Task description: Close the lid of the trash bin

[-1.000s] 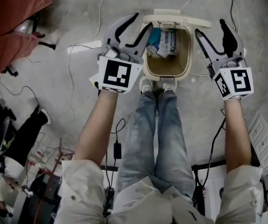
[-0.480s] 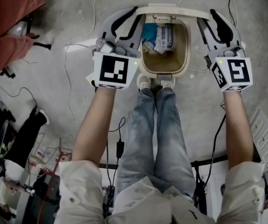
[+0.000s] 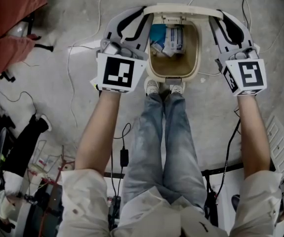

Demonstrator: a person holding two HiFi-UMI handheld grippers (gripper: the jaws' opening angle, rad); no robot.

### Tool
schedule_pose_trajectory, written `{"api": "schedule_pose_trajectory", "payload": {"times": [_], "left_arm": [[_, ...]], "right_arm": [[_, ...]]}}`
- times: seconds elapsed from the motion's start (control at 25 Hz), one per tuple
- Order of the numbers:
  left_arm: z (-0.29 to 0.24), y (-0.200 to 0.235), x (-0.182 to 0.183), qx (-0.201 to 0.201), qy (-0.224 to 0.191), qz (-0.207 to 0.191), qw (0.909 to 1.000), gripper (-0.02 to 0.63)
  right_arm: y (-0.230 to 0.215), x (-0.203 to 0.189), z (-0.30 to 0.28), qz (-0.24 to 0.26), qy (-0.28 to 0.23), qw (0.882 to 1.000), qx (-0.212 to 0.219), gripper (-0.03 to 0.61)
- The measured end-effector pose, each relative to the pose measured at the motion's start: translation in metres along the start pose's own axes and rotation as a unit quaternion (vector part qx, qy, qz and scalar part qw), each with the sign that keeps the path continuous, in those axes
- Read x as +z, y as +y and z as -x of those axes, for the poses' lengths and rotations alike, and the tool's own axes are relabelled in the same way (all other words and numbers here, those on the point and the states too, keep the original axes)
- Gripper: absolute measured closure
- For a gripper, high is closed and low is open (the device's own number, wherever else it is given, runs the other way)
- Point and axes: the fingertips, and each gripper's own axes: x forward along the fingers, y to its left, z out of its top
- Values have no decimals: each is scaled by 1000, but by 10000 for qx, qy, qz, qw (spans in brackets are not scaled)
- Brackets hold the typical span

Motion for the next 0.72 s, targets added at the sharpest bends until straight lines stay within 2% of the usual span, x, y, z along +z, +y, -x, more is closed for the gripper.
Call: {"api": "schedule_pose_trajectory", "payload": {"times": [0.4, 0.56, 0.72], "left_arm": [[9, -8, -1, -292, -19, -292, 9991, 557], [19, -17, -7, -618, 80, -704, 9956, 557], [31, -32, -16, -1042, 295, -1205, 9868, 554]], "right_arm": [[12, -5, 13, 43, 73, 9999, 122, 497], [24, -12, 22, 276, 170, 9992, 237, 502], [34, -18, 31, 488, 267, 9979, 343, 502]]}}
